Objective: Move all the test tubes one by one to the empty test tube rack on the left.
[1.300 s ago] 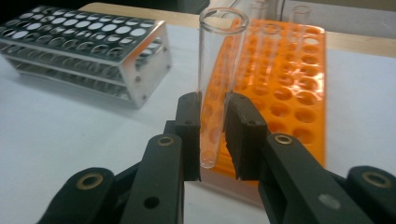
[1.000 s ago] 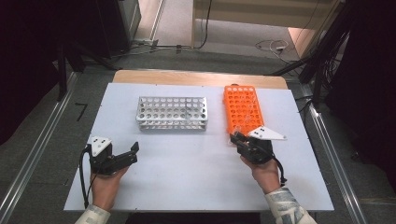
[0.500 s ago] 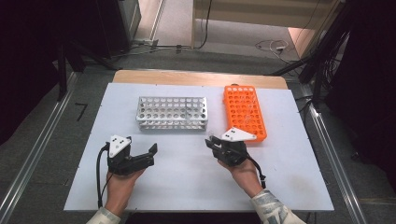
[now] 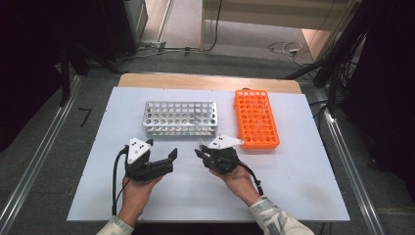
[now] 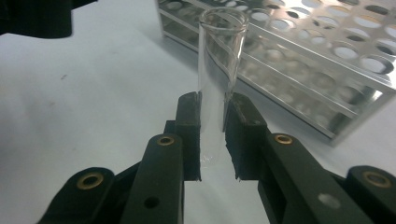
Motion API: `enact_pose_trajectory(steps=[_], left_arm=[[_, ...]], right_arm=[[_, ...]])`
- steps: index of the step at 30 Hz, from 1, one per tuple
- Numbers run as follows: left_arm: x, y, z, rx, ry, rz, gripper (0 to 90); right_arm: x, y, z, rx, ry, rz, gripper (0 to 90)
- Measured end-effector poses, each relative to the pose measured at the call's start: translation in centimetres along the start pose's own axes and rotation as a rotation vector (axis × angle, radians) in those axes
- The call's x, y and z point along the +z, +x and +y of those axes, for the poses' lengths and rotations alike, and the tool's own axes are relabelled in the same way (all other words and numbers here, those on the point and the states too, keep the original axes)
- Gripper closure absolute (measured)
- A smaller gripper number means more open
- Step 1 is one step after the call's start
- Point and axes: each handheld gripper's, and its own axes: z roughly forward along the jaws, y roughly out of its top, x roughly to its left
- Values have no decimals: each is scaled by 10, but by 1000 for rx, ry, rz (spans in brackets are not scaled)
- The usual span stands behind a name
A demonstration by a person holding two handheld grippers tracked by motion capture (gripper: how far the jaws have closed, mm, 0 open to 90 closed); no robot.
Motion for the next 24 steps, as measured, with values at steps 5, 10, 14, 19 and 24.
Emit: enact_pose_trajectory(steps=[5, 10, 14, 19, 24], left_arm=[[7, -10, 3, 36, 11, -51, 208], [10, -15, 5, 60, 5, -94, 338], [11, -18, 6, 80, 4, -118, 469], [12, -22, 5, 130, 8, -123, 577], [14, -24, 5, 154, 20, -128, 638]], right_arm=[[11, 11, 7, -16, 7, 33, 736], [16, 20, 11, -40, 15, 65, 736], [17, 25, 12, -53, 18, 86, 736], [18, 26, 12, -48, 25, 89, 735], [18, 24, 12, -43, 22, 92, 735]])
